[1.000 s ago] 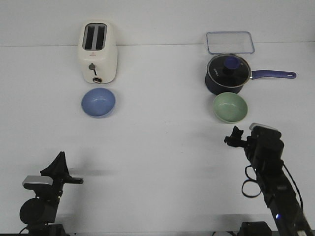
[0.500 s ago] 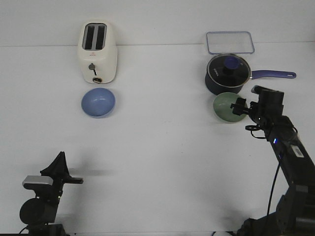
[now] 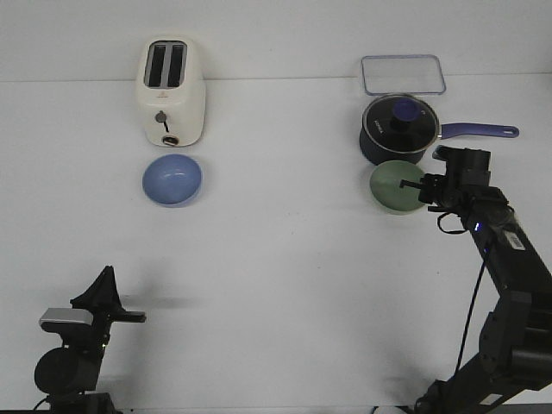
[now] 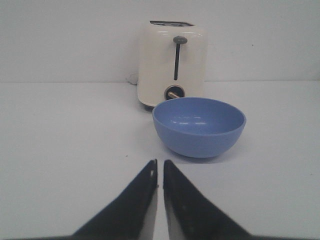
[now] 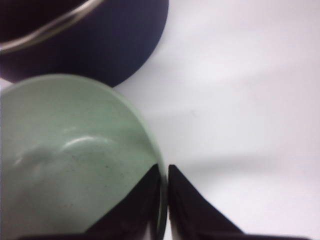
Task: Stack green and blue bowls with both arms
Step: 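Drag the green bowl with the right gripper toward the table center, nearer the robot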
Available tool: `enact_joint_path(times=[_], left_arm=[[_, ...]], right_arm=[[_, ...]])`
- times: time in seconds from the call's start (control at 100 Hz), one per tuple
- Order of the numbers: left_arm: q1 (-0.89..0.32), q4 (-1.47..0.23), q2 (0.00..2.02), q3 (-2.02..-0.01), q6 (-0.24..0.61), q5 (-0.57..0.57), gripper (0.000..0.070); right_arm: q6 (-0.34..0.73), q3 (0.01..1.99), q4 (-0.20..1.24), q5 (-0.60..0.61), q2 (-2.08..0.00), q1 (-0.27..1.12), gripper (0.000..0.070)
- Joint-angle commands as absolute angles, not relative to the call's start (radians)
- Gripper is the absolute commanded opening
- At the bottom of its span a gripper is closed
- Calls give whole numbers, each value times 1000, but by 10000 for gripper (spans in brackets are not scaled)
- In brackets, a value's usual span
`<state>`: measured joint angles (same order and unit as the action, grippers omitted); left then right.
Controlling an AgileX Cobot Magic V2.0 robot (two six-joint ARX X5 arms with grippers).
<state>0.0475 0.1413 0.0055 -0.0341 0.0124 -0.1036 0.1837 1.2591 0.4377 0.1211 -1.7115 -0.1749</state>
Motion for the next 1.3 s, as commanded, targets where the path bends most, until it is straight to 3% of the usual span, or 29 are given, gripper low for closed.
enact_joint_path(times=[0.0,0.32,0.64,0.9,1.08,1.29], left_arm=[[48,152,4,-14,0,-102,15],[48,152,4,-14,0,-102,15],[48,158,4,-14,0,-102,15],[48,159,4,-14,3,-102,15],[48,159,4,-14,29,-102,15],[48,159,4,-14,171,-102,13]], right_arm=[[166,1290,452,152,-1684,-188,0],[165,1247,592,340,-1403,-164,0],[230,938,572,361,-1116,110,0],[298,811,499,261,-1122,350,0],[303,803,456,202,-1181,444,0],[299,803,419,179,-1279,495,0]])
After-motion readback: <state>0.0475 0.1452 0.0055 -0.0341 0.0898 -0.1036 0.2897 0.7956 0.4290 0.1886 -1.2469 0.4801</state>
